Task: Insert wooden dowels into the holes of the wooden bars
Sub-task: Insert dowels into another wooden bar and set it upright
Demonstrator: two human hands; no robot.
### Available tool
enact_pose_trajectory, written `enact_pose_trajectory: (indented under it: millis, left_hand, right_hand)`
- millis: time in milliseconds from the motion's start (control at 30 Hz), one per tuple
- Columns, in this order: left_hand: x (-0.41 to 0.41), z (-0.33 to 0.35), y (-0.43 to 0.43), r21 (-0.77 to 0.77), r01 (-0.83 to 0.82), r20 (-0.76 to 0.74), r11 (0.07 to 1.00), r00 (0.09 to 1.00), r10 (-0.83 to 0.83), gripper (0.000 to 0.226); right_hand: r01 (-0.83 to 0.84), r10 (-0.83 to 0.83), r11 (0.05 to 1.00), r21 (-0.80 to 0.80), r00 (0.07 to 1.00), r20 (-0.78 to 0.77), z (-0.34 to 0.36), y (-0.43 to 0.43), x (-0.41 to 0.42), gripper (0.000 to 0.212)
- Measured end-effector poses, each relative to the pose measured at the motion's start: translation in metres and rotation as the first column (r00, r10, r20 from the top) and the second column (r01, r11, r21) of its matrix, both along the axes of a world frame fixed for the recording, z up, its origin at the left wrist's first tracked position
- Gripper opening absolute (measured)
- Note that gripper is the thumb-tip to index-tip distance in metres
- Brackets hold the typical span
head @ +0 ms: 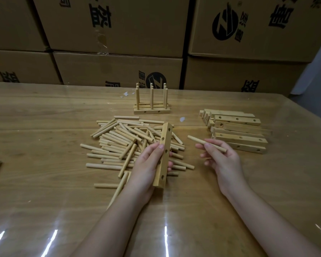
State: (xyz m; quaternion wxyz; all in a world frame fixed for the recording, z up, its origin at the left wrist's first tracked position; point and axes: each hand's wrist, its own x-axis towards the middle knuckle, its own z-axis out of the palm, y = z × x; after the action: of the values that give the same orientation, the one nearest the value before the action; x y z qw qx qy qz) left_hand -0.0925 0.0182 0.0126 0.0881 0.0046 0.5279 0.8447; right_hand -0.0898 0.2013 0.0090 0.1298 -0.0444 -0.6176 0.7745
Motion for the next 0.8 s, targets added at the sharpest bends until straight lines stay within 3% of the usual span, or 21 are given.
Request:
enact_pose_trajectory:
  millis: [233,367,533,800]
  left_hand:
    - [0.000,-0.002,-0.003,-0.031,0.019,-0.001,0.999,1.000,-0.019,0.045]
    - [0.001,-0.003,-0.003,-0.062,0.037,-0.029,0.997,0.999,-0.039,0.043]
    - [0.003,-0.003,-0.002,-0.106,0.061,-0.083,0.992,0.994,-0.069,0.046]
    - [0.006,-0.003,0.003,-0.188,0.087,-0.175,0.978,0.977,-0.120,0.038]
  right_hand:
    - [-0.032,0.032,0.999,-0.013,0.999,-0.004,0.003,-0.002,0.003,0.024]
    - [-0.064,0.065,0.998,0.020,0.998,-0.017,0.002,-0.009,0.004,0.031]
    - [-0.104,0.106,0.993,0.053,0.993,-0.041,0.002,-0.010,0.007,0.023]
    - [-0.049,0.049,0.998,0.044,0.999,-0.006,0.001,-0.007,0.003,0.023]
